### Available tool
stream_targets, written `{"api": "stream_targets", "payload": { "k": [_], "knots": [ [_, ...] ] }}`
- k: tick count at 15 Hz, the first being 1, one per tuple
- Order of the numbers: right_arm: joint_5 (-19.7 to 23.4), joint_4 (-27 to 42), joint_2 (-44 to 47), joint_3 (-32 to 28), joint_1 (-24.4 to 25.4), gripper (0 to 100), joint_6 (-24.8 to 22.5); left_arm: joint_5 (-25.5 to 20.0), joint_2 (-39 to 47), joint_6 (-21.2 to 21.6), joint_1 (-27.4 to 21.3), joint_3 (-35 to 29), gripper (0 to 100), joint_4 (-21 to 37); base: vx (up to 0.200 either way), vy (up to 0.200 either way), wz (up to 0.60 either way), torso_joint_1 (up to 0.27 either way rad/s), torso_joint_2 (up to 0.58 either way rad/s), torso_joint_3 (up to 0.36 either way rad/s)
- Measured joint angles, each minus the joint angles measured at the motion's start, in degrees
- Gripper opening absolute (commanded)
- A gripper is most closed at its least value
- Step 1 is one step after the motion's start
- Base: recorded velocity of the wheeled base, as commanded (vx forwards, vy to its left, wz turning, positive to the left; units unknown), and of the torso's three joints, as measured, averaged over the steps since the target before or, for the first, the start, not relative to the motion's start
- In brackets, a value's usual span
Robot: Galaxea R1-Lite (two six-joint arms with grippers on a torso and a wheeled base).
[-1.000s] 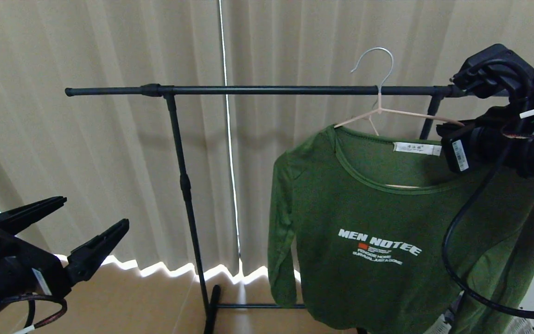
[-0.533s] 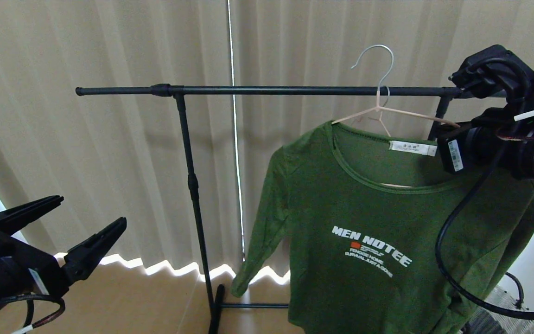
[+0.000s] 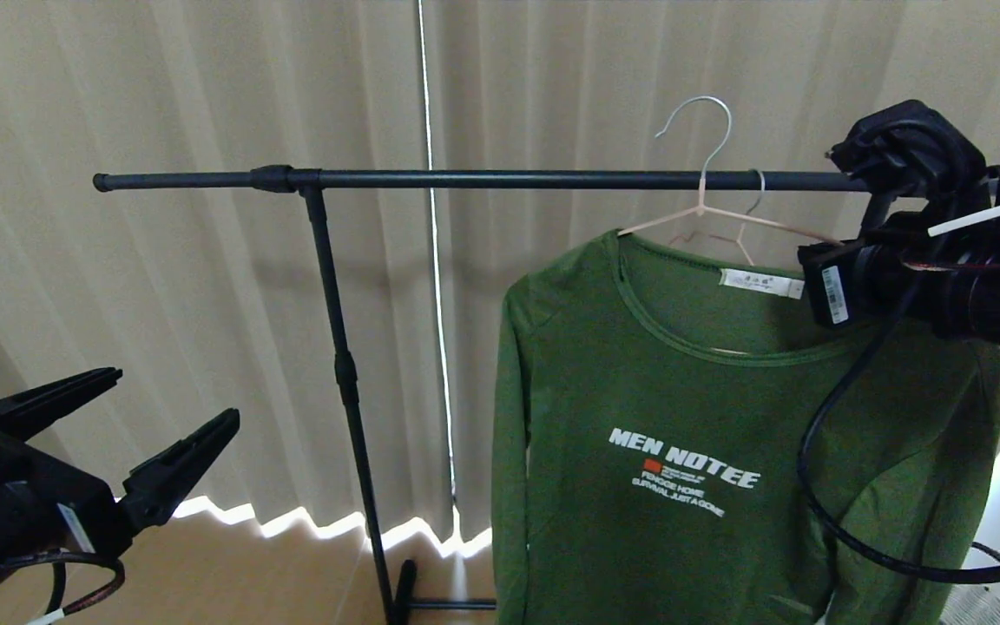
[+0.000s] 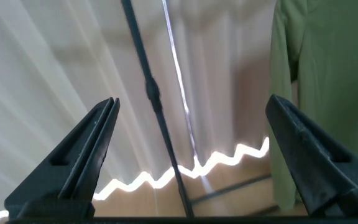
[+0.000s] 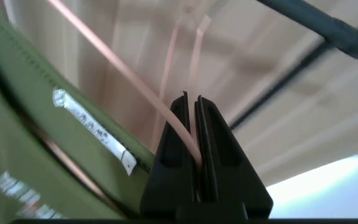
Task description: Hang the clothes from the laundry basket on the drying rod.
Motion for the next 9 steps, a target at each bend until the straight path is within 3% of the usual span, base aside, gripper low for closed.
{"api": "stream_targets", "payload": {
  "k": [2,9],
  "knots": [
    [0.02,-0.12,0.66,0.01,0.09,0,0.15,-0.02,0.00,0.02,-0.07,0.00,100,0.00,0.200,0.000,0.00,0.005,0.00,0.000],
    [-0.93,-0.72,4.77,-2.58,0.26,0,0.06,-0.02,0.02,0.35,-0.21,0.83,100,-0.02,0.000,0.000,0.00,0.000,0.00,0.000]
  ]
}}
